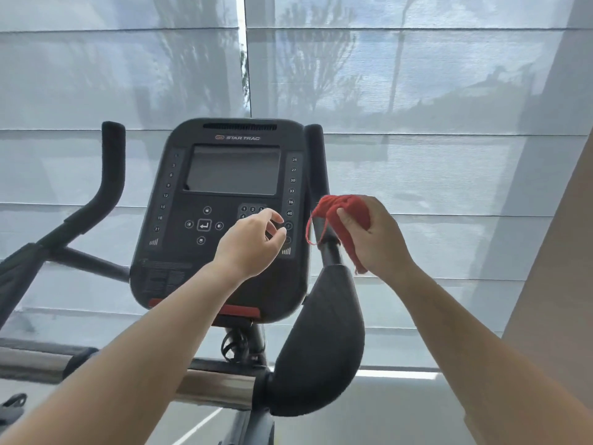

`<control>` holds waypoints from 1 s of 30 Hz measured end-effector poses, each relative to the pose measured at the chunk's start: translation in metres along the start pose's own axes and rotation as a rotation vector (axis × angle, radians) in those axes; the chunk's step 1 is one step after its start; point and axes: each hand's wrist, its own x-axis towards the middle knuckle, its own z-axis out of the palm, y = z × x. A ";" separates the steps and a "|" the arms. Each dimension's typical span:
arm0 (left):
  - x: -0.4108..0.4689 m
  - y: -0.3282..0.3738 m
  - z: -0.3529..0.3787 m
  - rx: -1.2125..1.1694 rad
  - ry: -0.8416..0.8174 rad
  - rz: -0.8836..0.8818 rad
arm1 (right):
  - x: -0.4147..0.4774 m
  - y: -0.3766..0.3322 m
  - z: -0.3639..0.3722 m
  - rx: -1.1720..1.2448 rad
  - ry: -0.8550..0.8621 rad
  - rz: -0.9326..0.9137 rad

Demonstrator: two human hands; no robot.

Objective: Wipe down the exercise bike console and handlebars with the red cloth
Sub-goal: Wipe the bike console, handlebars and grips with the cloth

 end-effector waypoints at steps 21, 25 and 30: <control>0.081 -0.083 0.087 0.431 -0.176 0.039 | 0.091 0.067 0.032 0.004 -0.282 -0.334; 0.077 -0.081 0.087 0.441 -0.174 0.037 | 0.080 0.071 0.033 0.007 -0.266 -0.330; 0.069 -0.082 0.088 0.437 -0.204 0.037 | 0.078 0.060 0.032 -0.054 -0.233 -0.263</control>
